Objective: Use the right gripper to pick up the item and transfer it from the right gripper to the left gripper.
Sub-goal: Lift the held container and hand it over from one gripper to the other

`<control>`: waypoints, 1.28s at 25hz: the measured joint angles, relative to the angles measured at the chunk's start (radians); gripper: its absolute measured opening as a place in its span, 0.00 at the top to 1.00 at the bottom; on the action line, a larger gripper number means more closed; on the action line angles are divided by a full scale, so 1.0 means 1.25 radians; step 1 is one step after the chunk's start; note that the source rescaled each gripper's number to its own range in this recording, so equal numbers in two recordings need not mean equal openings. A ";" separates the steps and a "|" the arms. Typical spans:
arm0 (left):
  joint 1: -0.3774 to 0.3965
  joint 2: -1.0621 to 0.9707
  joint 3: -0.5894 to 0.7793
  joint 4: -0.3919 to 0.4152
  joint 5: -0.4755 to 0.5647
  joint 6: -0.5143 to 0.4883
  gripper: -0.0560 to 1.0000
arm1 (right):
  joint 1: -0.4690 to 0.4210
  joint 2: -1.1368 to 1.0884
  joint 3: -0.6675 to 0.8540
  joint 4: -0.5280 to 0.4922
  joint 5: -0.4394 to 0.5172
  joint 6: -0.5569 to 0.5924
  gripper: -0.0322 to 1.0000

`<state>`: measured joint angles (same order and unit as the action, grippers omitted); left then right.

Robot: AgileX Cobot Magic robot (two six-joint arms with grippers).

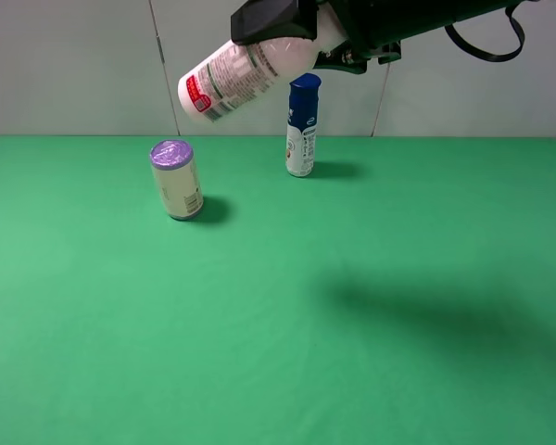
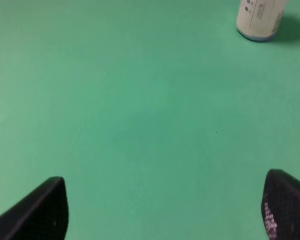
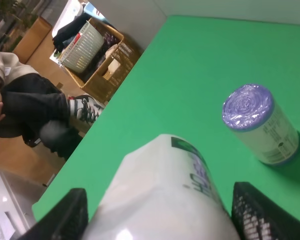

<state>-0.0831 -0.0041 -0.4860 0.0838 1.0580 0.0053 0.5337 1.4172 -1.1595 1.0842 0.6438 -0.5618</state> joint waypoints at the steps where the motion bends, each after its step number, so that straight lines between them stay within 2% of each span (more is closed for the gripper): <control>1: 0.000 0.000 0.000 0.000 0.000 0.000 0.44 | 0.000 0.000 0.000 0.000 0.000 -0.001 0.92; 23: 0.000 0.005 -0.007 -0.004 -0.004 -0.004 0.44 | 0.000 0.000 0.000 0.001 0.013 -0.023 0.92; 27: 0.000 0.093 -0.034 -0.053 -0.049 0.017 0.44 | 0.000 0.000 0.000 0.002 0.014 -0.023 0.92; 32: 0.000 0.272 -0.075 -0.198 -0.158 0.155 0.44 | 0.000 0.000 0.000 0.008 0.014 -0.023 0.92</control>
<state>-0.0831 0.3363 -0.5798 -0.1640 0.8606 0.1988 0.5337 1.4172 -1.1595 1.0944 0.6614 -0.5910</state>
